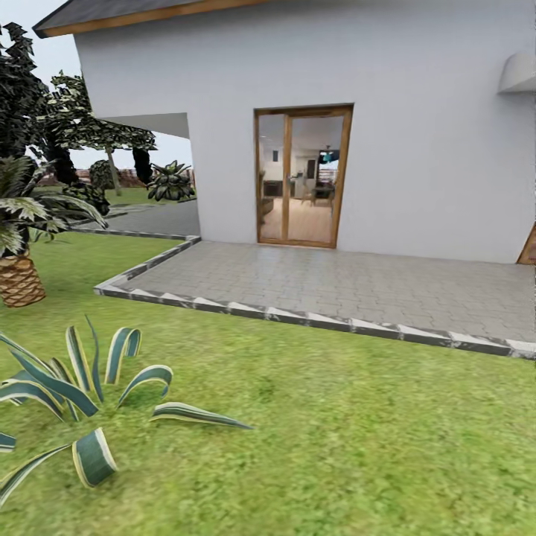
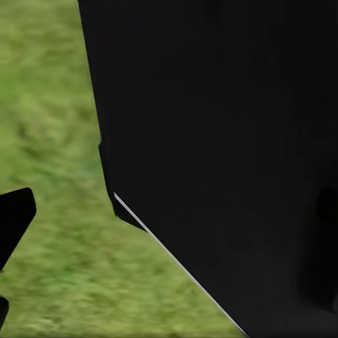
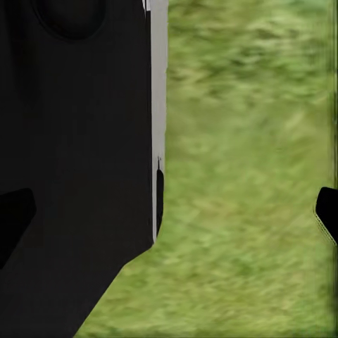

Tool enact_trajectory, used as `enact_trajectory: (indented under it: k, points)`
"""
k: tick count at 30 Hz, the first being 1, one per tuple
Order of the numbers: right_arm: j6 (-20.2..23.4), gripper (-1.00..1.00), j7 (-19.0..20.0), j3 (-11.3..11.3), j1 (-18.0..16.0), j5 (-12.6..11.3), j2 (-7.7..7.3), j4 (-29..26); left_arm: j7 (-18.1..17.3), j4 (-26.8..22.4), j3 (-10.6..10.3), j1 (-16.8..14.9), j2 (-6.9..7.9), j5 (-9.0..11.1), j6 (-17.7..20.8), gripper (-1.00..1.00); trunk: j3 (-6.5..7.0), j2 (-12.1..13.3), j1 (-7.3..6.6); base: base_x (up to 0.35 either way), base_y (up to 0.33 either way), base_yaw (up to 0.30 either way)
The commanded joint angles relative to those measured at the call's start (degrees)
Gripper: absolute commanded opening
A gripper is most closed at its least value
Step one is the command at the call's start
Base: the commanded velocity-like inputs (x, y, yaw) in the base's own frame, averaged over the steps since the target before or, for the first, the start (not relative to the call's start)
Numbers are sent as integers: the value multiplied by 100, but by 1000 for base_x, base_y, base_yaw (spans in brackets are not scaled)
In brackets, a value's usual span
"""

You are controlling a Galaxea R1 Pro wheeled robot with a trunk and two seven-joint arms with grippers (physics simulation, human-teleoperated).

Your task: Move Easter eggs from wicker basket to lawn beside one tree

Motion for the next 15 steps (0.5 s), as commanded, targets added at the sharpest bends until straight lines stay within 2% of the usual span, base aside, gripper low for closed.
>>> enact_trajectory:
  k: [1, 15]
  points:
    - [3, 100, -7, 5, 0, 8, 0, -1, -13, -14, 0, 4, 2, -33, 1, 100, -3, -2, 0, 0, -300, 0]
    - [3, 100, -7, -4, 0, 0, 0, -1, -13, -14, 0, 4, 2, -33, 1, 100, -3, -2, 0, 0, -300, 0]
